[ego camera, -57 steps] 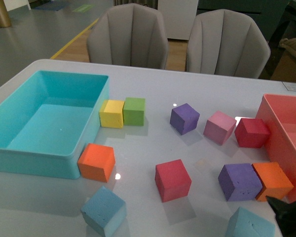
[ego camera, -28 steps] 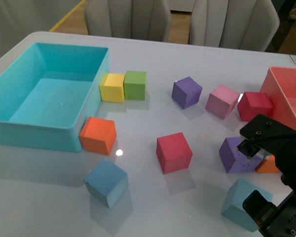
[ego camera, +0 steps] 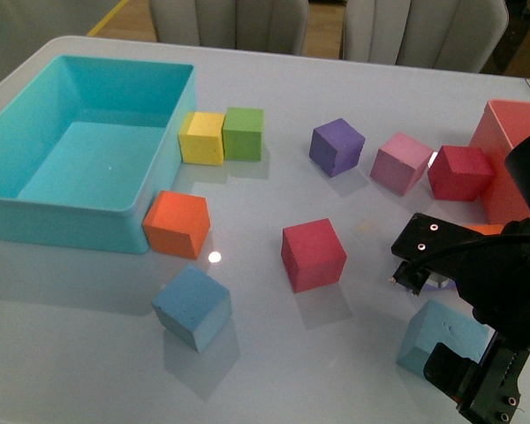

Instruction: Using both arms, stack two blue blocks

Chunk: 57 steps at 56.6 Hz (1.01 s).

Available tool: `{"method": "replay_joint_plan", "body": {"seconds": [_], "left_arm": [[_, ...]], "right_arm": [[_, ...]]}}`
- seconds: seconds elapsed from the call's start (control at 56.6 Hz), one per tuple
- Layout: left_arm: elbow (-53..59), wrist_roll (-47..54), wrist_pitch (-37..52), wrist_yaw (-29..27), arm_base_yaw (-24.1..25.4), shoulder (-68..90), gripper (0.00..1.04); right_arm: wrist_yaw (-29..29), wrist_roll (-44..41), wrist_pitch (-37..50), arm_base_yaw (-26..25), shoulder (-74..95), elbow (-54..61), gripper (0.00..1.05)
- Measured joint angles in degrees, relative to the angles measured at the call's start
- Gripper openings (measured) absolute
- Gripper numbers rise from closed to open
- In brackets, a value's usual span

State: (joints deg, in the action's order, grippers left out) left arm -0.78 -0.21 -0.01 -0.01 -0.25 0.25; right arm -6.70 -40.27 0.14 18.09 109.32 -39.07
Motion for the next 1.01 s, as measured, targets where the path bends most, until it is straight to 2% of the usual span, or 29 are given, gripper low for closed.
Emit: {"method": "replay_joint_plan", "body": {"seconds": [0.212,0.902,1.008], "left_arm": [[0.0,0.0,0.0,0.0,0.0,0.0,0.96],[0.0,0.0,0.0,0.0,0.0,0.0,0.96],[0.0,0.0,0.0,0.0,0.0,0.0,0.96]], "right_arm": [[2.2,-4.2,-2.2,-1.6,3.8,-1.6,0.96],[1.6,-10.6,-6.8,-2.0,11.9,-7.9,0.96],[1.6,-11.1,-6.9,-2.0,11.9,-7.9,0.84]]}}
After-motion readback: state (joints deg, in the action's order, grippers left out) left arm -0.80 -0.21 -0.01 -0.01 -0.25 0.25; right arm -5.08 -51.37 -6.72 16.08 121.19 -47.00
